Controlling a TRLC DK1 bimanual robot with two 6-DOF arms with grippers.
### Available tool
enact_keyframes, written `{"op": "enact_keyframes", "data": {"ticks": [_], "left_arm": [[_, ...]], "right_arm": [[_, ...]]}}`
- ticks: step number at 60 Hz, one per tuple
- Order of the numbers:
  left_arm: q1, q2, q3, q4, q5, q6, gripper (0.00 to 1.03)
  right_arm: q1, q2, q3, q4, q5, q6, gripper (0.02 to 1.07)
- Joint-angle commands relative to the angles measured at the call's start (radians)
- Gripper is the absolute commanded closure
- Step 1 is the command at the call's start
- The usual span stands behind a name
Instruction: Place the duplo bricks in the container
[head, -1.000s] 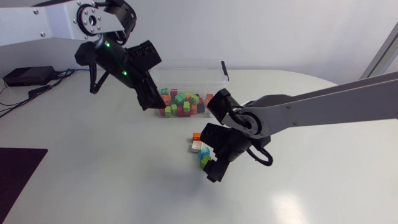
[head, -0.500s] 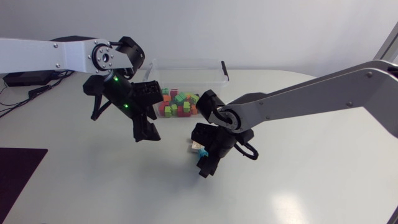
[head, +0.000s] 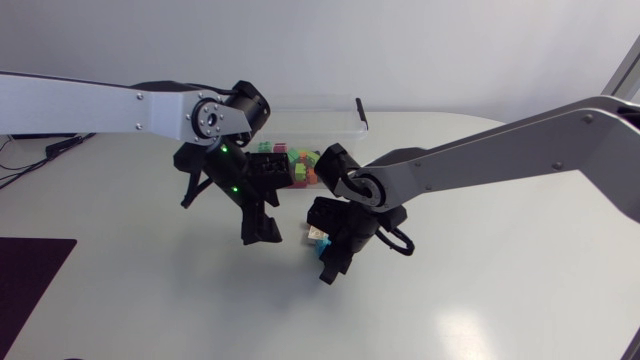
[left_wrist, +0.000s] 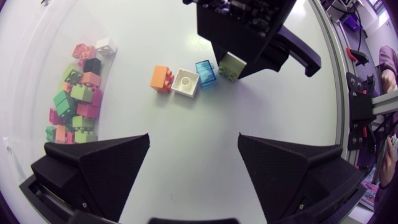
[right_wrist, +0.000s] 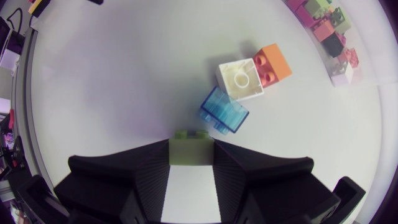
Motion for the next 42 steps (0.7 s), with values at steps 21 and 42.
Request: {"op": "enact_keyframes", "data": {"ticks": [21,42], "left_arm": [[-0.113,0.156,0.037,0.046,-0.007,-0.046,0.06],[-0.151,0.234,0.095,0.091,-0.009,-0.09,0.06]], "right_arm": [[-0.174,-0.24,-0.138,-0.031,-0.031,-0.018,0.82],[-0.279,-0.374,-0.193,-0.052,-0.085,-0.023,0.82]]}}
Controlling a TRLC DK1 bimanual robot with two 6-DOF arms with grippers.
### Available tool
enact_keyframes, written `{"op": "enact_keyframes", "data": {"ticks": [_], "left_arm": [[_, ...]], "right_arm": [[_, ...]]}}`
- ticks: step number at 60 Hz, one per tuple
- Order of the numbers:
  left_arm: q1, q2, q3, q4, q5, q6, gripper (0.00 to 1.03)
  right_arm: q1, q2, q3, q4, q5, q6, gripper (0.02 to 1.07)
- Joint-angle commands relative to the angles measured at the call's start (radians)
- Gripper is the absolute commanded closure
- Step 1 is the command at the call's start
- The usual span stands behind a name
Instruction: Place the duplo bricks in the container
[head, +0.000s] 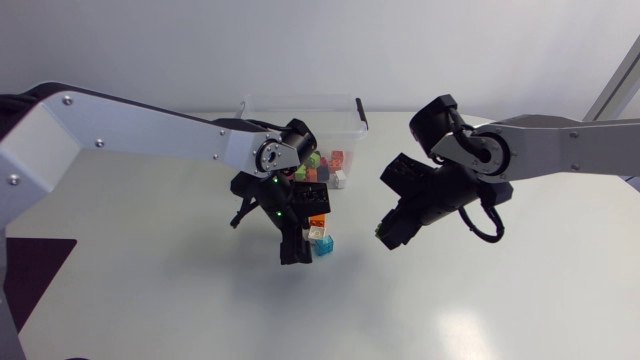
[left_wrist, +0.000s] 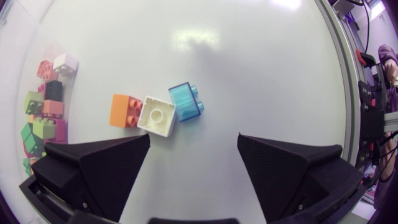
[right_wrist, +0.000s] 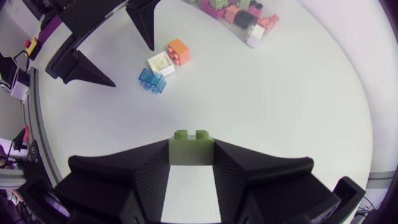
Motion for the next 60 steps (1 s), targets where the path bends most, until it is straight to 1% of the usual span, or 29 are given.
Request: {"op": "enact_keyframes", "data": {"ticks": [1,21,26,37,44,53,60], "left_arm": [[-0.029,0.041,0.032,0.008,-0.005,-0.025,0.06],[-0.066,0.068,0.043,0.01,-0.005,-0.034,0.08],[-0.07,0.068,0.038,0.0,-0.003,-0.035,0.12],[-0.092,0.049,0.003,-0.007,0.001,-0.032,0.12],[-0.096,0.045,0.009,-0.016,0.011,-0.032,0.12],[-0.095,0.069,0.041,-0.012,0.011,-0.058,0.12],[-0.095,0.104,0.083,-0.004,-0.002,-0.108,0.12]], "right_arm": [[-0.014,-0.032,-0.032,-0.018,-0.01,-0.022,0.82],[-0.029,-0.103,-0.06,-0.023,-0.025,-0.022,0.82],[-0.029,-0.112,-0.064,-0.024,-0.027,-0.022,0.82],[-0.031,-0.126,-0.064,-0.03,-0.028,-0.024,0.82],[-0.032,-0.136,-0.064,-0.037,-0.028,-0.024,0.82],[-0.035,-0.146,-0.057,-0.044,-0.028,-0.024,0.82],[-0.038,-0.152,-0.049,-0.047,-0.032,-0.025,0.82]]}}
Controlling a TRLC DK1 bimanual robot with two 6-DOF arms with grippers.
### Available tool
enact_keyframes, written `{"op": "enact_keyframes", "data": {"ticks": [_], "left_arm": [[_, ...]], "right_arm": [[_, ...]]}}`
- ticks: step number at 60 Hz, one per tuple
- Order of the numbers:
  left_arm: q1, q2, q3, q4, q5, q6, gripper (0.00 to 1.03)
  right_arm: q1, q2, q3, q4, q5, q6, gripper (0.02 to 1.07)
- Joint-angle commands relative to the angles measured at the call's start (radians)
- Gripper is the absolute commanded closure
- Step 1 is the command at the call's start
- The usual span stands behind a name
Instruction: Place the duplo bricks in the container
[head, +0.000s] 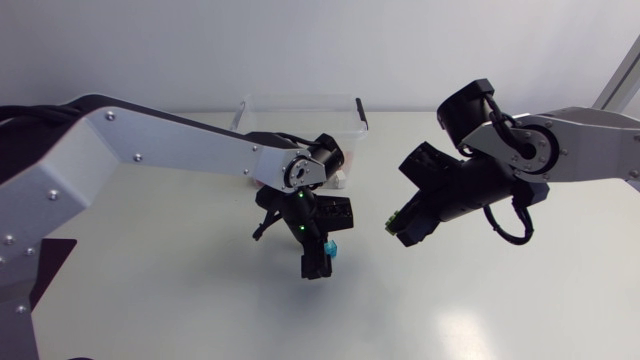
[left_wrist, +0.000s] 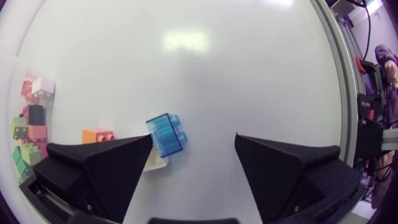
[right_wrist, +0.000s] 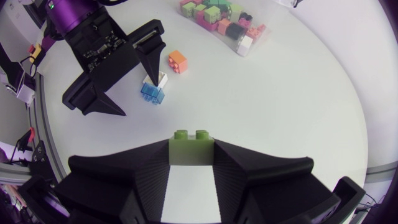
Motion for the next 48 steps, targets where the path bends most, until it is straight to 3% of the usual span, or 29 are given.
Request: {"op": "enact_keyframes", "data": {"ticks": [1,12,21,34,48], "left_arm": [[-0.003,0.047,0.046,0.0,-0.009,-0.045,0.12],[-0.011,0.058,0.057,0.005,-0.015,-0.06,0.12],[-0.013,0.056,0.058,-0.008,-0.013,-0.06,0.3],[0.018,0.012,0.057,-0.055,-0.015,-0.04,0.43],[0.061,-0.059,0.066,-0.084,-0.015,-0.022,0.42]], "right_arm": [[-0.007,-0.018,-0.007,-0.023,-0.009,-0.025,0.82],[-0.007,-0.021,-0.004,-0.031,-0.012,-0.029,0.82],[-0.007,-0.021,-0.001,-0.032,-0.015,-0.034,0.82],[-0.012,-0.024,-0.004,-0.037,-0.018,-0.044,0.82],[-0.011,-0.027,-0.001,-0.041,-0.019,-0.046,0.82]]}}
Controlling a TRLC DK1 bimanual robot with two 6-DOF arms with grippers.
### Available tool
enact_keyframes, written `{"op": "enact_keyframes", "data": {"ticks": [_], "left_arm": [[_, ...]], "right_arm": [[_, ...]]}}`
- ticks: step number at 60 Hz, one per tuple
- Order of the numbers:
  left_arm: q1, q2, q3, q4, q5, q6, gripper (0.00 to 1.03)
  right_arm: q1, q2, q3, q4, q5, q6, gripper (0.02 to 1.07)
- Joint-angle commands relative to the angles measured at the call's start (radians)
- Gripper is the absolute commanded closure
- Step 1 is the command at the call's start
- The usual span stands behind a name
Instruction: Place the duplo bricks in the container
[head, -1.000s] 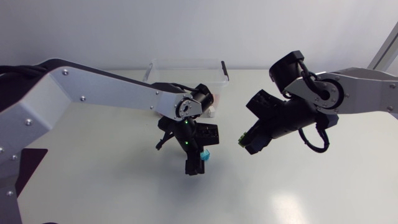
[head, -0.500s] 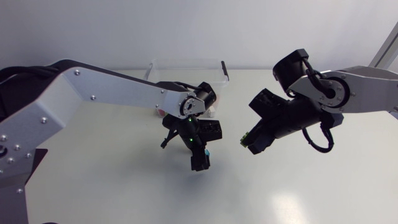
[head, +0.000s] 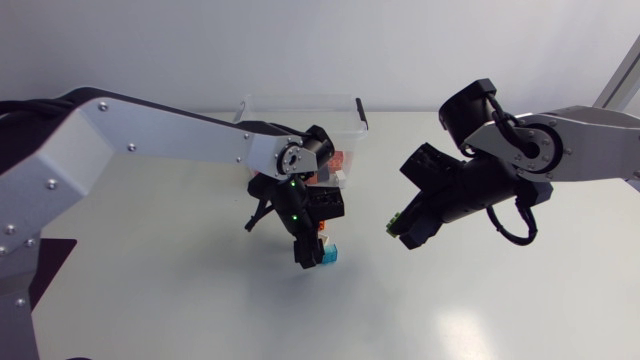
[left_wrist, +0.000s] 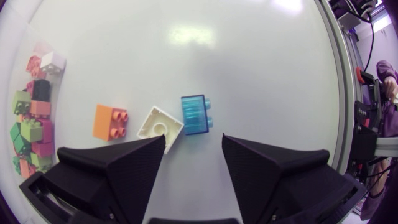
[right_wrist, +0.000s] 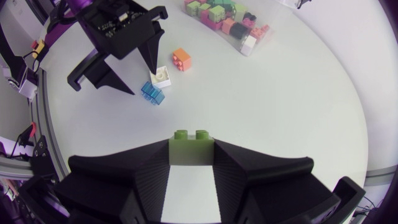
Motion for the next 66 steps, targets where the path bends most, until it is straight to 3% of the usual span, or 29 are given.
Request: {"op": "enact_keyframes", "data": {"ticks": [1,16,32,37,44,66], "left_arm": [[0.015,-0.054,0.03,-0.012,-0.005,0.02,0.42],[-0.008,-0.117,-0.051,-0.023,-0.003,0.032,0.42],[-0.031,-0.046,-0.056,-0.162,0.009,0.075,0.42],[-0.034,-0.02,-0.051,-0.162,0.009,0.08,0.41],[-0.033,0.018,-0.021,-0.159,0.009,0.086,0.33],[-0.016,0.109,0.094,-0.148,0.0,0.074,0.31]], "right_arm": [[-0.006,-0.019,-0.001,-0.019,-0.007,-0.021,0.82],[-0.006,-0.021,-0.006,-0.019,-0.007,-0.021,0.82],[-0.006,-0.023,-0.013,-0.019,-0.007,-0.018,0.82],[-0.005,-0.024,-0.015,-0.019,-0.007,-0.016,0.82],[-0.005,-0.024,-0.02,-0.016,-0.007,-0.015,0.82],[-0.002,-0.035,-0.029,-0.016,-0.007,-0.012,0.82]]}}
